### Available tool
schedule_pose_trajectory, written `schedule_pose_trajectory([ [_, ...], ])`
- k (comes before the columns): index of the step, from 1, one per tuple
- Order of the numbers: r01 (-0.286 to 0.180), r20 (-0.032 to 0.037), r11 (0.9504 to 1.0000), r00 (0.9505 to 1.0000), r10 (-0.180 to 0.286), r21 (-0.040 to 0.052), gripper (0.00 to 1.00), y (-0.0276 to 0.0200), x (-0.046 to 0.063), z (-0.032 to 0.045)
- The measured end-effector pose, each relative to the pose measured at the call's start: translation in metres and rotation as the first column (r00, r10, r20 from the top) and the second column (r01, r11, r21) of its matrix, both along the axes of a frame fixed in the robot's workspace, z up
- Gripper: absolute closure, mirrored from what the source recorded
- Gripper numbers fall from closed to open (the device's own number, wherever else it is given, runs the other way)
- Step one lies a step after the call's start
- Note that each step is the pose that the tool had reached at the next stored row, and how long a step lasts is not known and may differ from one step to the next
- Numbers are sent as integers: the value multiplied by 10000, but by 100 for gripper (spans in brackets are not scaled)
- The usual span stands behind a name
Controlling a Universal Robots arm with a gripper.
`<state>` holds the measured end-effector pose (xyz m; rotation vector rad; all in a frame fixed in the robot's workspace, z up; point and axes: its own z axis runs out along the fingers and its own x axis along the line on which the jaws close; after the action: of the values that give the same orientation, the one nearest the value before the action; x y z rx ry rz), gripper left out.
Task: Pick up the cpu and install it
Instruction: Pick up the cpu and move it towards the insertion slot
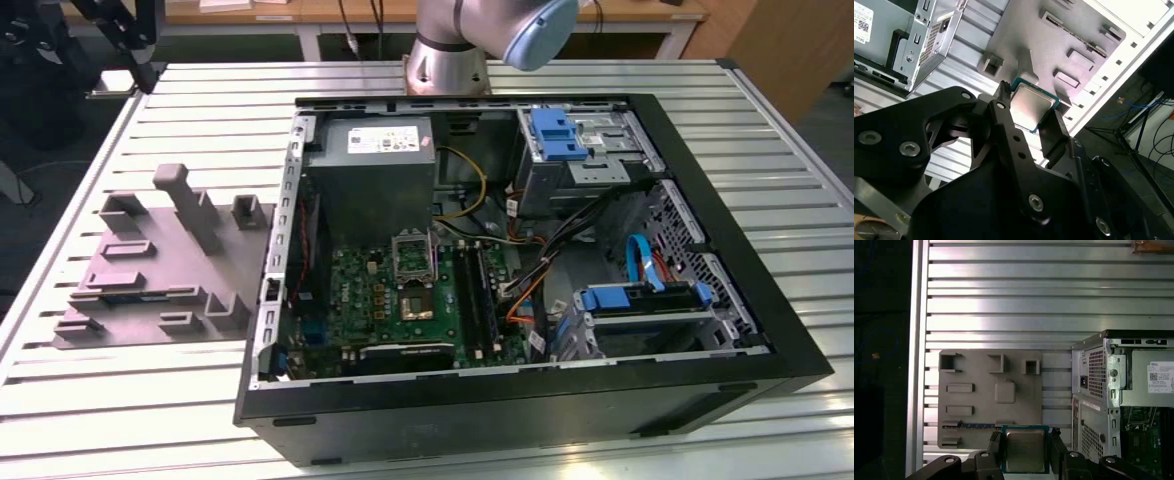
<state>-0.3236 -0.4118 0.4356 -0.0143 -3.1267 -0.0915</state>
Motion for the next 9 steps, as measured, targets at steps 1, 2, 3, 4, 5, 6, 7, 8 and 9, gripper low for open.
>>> schedule_pose_trajectory([
  [1,0,0,10000,10000,0,-1,53,0,-4,0],
  [2,0,0,10000,10000,0,0,53,0,-4,0],
  [3,1,0,10000,10000,-1,-1,53,0,-5,0],
  [4,1,0,10000,10000,-1,0,53,0,-5,0],
  [5,0,0,10000,10000,0,0,53,0,-5,0],
  [6,0,0,10000,10000,0,0,53,0,-6,0],
  [7,0,0,10000,10000,0,0,53,0,-6,0],
  [8,1,0,10000,10000,-1,-1,53,0,-6,0],
  [9,0,0,10000,10000,0,0,53,0,-6,0],
])
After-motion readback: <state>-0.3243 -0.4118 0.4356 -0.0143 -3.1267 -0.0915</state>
